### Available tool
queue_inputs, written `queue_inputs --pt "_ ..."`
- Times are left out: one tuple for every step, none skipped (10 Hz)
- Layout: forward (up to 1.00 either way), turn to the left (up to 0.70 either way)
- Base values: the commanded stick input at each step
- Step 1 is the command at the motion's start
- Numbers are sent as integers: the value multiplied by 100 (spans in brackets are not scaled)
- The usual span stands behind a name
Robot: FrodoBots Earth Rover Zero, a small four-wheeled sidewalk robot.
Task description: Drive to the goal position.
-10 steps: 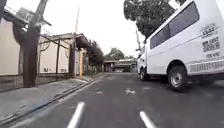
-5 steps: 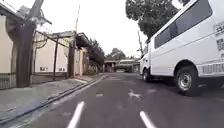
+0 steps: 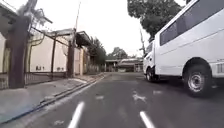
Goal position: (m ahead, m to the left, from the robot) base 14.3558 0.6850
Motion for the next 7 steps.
queue_inputs --pt "70 0" --pt "70 -6" --pt "70 -22" --pt "70 -34" --pt "70 -35" --pt "70 -35" --pt "70 -35"
